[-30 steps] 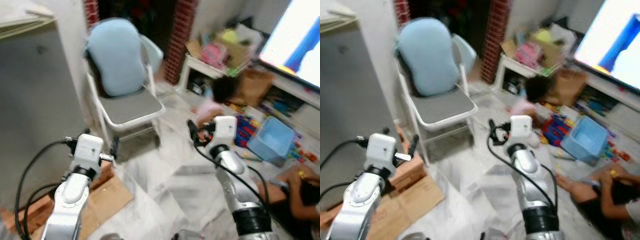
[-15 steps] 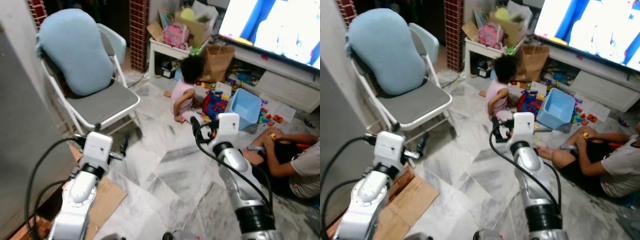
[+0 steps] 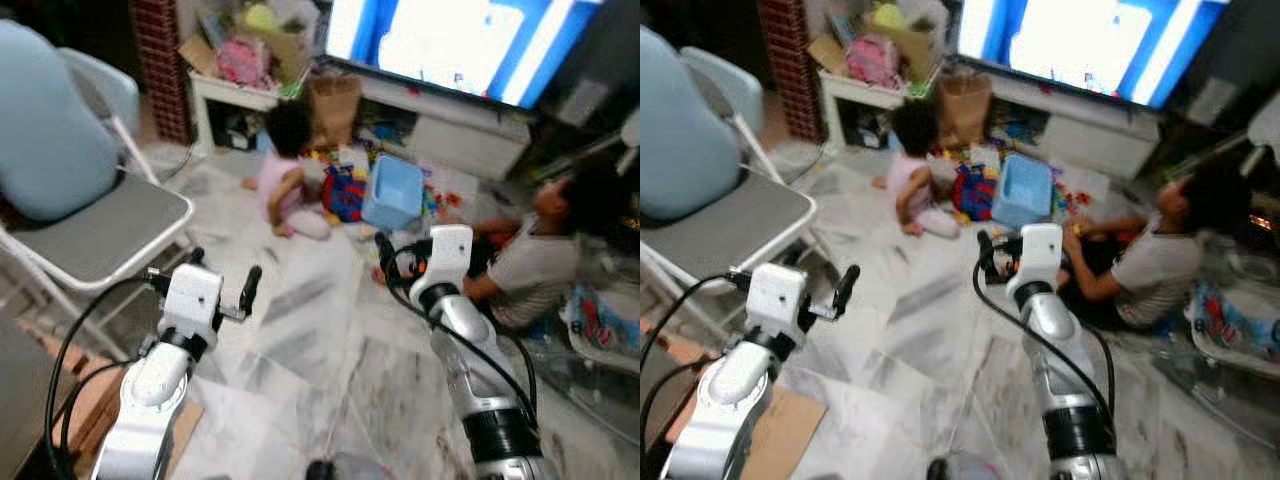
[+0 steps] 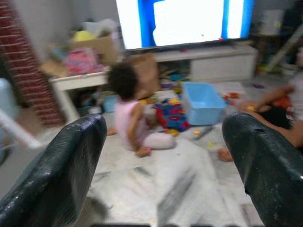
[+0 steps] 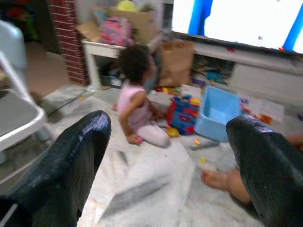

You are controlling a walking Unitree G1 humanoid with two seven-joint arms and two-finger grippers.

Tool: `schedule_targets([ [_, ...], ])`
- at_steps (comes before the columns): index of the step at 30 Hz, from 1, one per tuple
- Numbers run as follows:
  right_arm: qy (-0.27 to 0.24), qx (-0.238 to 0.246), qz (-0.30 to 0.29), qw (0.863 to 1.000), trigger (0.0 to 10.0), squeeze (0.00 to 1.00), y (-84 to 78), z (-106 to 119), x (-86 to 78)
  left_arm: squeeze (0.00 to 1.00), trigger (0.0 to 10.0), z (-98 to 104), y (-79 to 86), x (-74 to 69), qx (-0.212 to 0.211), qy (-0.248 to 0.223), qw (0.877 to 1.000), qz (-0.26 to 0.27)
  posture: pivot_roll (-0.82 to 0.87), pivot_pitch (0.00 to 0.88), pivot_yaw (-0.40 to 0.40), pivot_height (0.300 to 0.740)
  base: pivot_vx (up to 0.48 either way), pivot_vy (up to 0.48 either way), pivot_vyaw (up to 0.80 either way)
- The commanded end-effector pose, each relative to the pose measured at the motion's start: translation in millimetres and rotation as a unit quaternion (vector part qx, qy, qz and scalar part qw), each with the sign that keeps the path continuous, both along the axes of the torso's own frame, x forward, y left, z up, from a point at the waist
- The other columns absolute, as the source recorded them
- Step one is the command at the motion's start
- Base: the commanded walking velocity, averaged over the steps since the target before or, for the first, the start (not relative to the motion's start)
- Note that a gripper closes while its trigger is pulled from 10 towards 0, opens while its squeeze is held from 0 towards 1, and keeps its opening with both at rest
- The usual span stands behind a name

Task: Restocking fridge

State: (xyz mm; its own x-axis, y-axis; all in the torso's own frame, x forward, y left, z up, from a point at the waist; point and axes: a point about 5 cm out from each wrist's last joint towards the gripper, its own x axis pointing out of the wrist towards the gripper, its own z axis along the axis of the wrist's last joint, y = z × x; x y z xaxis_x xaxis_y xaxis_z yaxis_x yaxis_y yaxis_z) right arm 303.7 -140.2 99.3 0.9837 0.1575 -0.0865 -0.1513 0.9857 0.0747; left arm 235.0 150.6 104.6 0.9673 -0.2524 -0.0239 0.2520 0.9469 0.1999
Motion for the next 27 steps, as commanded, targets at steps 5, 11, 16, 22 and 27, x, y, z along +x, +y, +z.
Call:
schedule_targets([
  [5,0.002,-0.008,-0.011,1.000,10.0,0.00,-10.1,-0.2,1.2,0.00,10.0,2.0,-10.0,-0.5,-0.010,-0.004,1.000,-0.018,0.07,0.000,-0.082,0.740,0.000,0.000,-0.80],
  [11,-0.007,-0.010,-0.016,1.000,10.0,0.00,-10.3,2.8,2.8,0.00,10.0,1.3,-9.1,0.6,-0.010,-0.003,1.000,-0.017,0.07,0.000,-0.084,0.740,0.000,0.000,-0.80],
  [16,-0.019,-0.013,-0.040,0.999,10.0,0.00,-16.2,6.5,3.6,0.00,10.0,2.0,-2.3,6.8,-0.006,-0.013,1.000,0.016,0.07,0.000,-0.080,0.740,0.000,0.000,-0.80],
  [22,-0.026,-0.026,-0.063,0.997,10.0,0.00,-20.8,10.2,5.5,0.00,10.0,7.1,-4.7,12.4,-0.032,-0.015,0.999,0.010,0.06,0.000,-0.076,0.740,0.000,0.000,-0.80],
  [27,-0.045,-0.023,-0.074,0.996,10.0,0.00,-21.2,21.8,8.7,0.00,10.0,12.4,-13.0,16.0,-0.037,-0.025,0.999,0.011,0.05,0.000,-0.060,0.740,0.000,0.000,-0.80],
])
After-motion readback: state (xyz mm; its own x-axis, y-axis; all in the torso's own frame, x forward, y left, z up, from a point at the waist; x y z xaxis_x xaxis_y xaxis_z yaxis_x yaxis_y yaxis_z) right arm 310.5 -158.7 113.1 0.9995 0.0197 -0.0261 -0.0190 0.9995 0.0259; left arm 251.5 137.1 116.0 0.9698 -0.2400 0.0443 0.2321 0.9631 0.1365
